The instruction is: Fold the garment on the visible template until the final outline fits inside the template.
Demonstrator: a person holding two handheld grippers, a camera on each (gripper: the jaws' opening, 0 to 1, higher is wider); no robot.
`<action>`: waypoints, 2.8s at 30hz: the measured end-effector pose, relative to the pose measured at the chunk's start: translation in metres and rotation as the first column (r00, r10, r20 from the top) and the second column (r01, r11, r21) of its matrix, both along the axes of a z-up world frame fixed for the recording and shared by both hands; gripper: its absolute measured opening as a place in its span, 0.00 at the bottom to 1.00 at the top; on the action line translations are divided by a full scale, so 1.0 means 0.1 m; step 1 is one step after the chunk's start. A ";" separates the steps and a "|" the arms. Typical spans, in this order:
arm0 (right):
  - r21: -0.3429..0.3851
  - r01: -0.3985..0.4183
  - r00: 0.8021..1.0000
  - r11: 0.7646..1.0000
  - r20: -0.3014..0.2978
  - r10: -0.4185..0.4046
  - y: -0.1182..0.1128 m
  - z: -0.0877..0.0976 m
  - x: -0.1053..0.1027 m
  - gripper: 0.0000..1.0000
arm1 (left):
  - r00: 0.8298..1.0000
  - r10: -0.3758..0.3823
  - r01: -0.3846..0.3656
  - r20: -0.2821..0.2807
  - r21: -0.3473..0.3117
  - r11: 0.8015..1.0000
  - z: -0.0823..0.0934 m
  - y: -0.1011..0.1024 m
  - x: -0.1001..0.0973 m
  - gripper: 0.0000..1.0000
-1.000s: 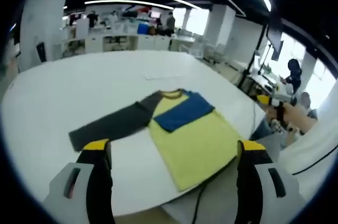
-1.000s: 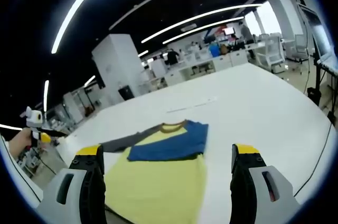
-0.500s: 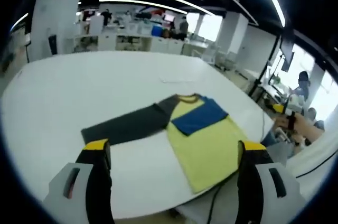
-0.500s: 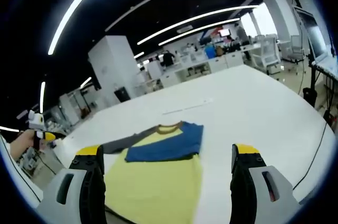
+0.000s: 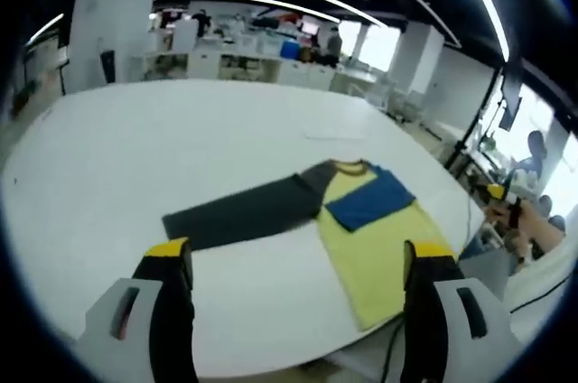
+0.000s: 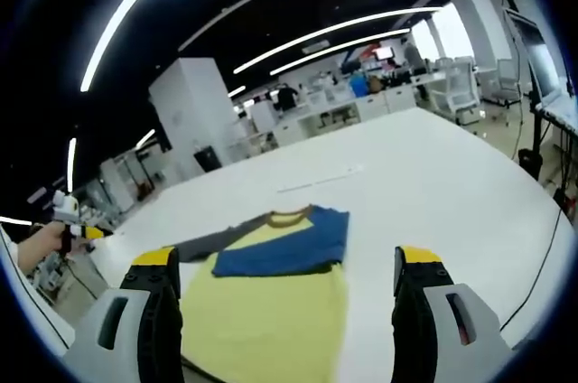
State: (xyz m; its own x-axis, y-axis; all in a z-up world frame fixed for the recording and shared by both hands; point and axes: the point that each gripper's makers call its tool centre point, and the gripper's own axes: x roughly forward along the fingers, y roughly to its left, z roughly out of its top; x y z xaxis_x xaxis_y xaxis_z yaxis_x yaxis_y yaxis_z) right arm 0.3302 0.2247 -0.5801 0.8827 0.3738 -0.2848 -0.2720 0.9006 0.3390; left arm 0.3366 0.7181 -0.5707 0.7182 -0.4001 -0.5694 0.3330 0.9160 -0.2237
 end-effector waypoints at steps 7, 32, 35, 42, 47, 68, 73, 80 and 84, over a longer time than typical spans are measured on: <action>0.000 0.002 1.000 1.000 -0.007 -0.002 0.00 -0.02 0.11 0.99 | 0.999 0.032 -0.033 -0.023 -0.021 0.999 -0.12 0.11 0.11 0.94; -0.008 0.033 0.998 0.999 -0.055 -0.033 -0.02 -0.11 0.26 0.98 | 0.988 0.128 -0.131 -0.088 -0.032 0.991 -0.64 0.54 0.53 0.93; -0.010 0.037 0.997 0.999 -0.063 -0.037 -0.02 -0.14 0.26 0.98 | 0.987 0.125 -0.129 -0.096 -0.033 0.991 -0.69 0.56 0.57 0.93; -0.015 0.043 0.996 0.999 -0.073 -0.043 0.00 -0.17 0.29 0.98 | 0.986 0.130 -0.133 -0.106 -0.021 0.991 -0.80 0.65 0.67 0.90; -0.020 0.049 0.995 0.999 -0.083 -0.050 -0.02 -0.20 0.32 0.98 | 0.987 0.151 -0.154 -0.064 -0.050 0.987 -0.79 0.70 0.78 0.93; -0.018 0.058 0.990 0.998 -0.125 -0.060 0.05 -0.37 0.41 0.97 | 0.963 0.265 -0.265 -0.037 0.001 0.964 -1.17 1.08 1.10 0.64; -0.020 0.066 0.988 0.998 -0.135 -0.068 0.03 -0.40 0.41 0.97 | 0.962 0.270 -0.269 -0.042 0.026 0.963 -1.25 1.14 1.16 0.60; -0.022 0.063 0.986 0.998 -0.152 -0.066 0.08 -0.47 0.43 0.97 | 0.961 0.273 -0.270 -0.049 0.056 0.961 -1.37 1.20 1.23 0.54; -0.024 0.061 0.986 0.998 -0.156 -0.064 0.12 -0.48 0.46 0.97 | 0.957 0.283 -0.278 -0.057 0.081 0.957 -1.45 1.27 1.29 0.49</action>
State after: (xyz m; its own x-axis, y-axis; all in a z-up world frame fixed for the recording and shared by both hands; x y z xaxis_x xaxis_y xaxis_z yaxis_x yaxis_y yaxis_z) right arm 0.3766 0.2363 -0.6278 0.8484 0.3123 -0.4275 -0.1599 0.9210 0.3553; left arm 0.4655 0.8447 -0.7160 0.7548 -0.1445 -0.6399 0.0468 0.9848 -0.1672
